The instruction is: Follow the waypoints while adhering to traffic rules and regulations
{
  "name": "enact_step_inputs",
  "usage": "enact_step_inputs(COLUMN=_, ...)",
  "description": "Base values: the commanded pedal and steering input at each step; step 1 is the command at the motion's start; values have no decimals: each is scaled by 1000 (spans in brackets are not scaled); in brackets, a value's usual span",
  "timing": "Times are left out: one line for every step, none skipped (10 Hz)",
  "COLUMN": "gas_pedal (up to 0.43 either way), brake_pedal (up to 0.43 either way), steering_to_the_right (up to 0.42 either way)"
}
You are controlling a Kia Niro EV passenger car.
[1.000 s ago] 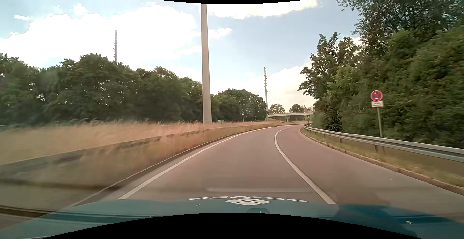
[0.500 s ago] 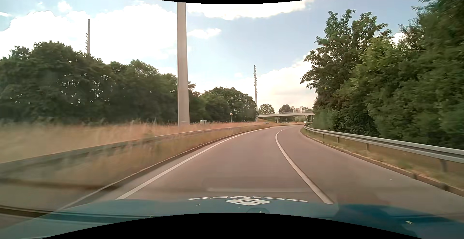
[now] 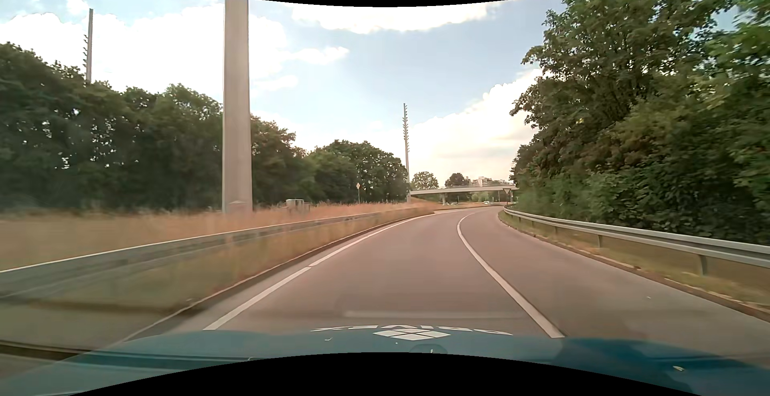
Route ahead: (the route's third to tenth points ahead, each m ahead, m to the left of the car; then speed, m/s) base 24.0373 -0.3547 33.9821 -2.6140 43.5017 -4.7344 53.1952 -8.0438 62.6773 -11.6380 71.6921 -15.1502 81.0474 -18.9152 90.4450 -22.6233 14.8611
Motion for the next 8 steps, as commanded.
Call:
enact_step_inputs(gas_pedal=189, brake_pedal=0, steering_to_the_right=33)
enact_step_inputs(gas_pedal=189, brake_pedal=0, steering_to_the_right=34)
enact_step_inputs(gas_pedal=189, brake_pedal=0, steering_to_the_right=34)
enact_step_inputs(gas_pedal=189, brake_pedal=0, steering_to_the_right=35)
enact_step_inputs(gas_pedal=189, brake_pedal=0, steering_to_the_right=36)
enact_step_inputs(gas_pedal=189, brake_pedal=0, steering_to_the_right=36)
enact_step_inputs(gas_pedal=189, brake_pedal=0, steering_to_the_right=36)
enact_step_inputs(gas_pedal=189, brake_pedal=0, steering_to_the_right=35)
